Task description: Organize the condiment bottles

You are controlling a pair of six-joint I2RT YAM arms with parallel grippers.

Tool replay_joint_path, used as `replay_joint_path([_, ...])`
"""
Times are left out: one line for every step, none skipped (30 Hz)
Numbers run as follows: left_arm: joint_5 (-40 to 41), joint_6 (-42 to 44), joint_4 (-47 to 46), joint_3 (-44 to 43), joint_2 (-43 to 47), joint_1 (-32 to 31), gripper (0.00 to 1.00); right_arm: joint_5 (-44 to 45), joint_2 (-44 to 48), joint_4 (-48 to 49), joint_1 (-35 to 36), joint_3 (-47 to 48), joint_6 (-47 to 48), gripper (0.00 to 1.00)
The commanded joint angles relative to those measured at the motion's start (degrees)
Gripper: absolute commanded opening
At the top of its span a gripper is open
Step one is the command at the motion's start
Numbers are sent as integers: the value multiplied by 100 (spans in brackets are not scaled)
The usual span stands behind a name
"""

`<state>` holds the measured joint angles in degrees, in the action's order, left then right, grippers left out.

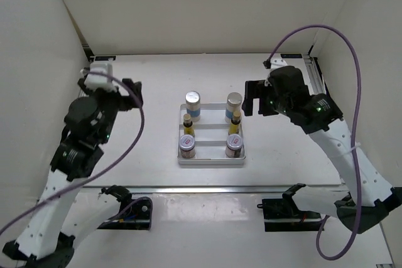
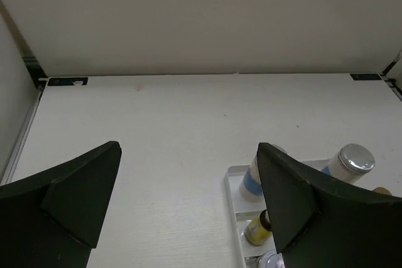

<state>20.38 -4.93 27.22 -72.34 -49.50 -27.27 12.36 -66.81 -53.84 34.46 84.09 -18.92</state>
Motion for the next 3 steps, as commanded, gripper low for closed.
replay_joint_path([326,98,20,956,578,2,100,-276,106,49,-18,256,291,100])
replay_joint_path([326,97,-32,1237,729,2,100,-339,106,49,-18,335,292,100])
replay_joint_path([265,97,-33,1387,853,2,100,-340,106,-3,-18,431,292,100])
